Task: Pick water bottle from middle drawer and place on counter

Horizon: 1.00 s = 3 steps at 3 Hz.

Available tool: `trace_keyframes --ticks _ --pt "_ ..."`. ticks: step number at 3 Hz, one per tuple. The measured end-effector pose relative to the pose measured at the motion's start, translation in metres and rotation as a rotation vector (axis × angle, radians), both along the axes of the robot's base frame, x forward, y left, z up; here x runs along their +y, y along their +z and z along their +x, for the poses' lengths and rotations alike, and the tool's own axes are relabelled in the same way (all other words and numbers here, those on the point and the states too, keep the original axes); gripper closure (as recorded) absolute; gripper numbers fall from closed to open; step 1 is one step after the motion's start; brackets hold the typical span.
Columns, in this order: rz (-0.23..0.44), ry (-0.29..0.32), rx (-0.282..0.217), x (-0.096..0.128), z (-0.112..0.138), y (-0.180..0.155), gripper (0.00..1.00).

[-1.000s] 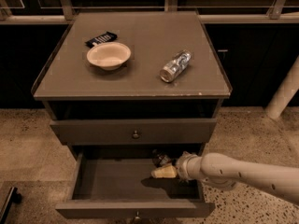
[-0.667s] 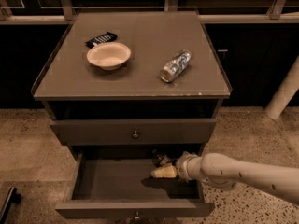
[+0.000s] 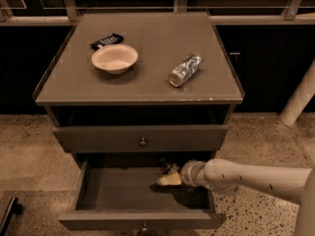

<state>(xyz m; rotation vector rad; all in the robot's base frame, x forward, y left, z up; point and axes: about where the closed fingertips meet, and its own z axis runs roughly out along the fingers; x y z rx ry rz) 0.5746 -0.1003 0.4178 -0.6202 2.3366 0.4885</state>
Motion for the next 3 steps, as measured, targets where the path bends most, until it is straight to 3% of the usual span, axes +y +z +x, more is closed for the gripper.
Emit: trace_keyframes --ticks 2,3 --pt "-0.038 -0.032 0.051 -0.008 0.006 -0.038 0.00" --pt "-0.040 -0.032 0.053 -0.009 0.006 -0.040 0.17"
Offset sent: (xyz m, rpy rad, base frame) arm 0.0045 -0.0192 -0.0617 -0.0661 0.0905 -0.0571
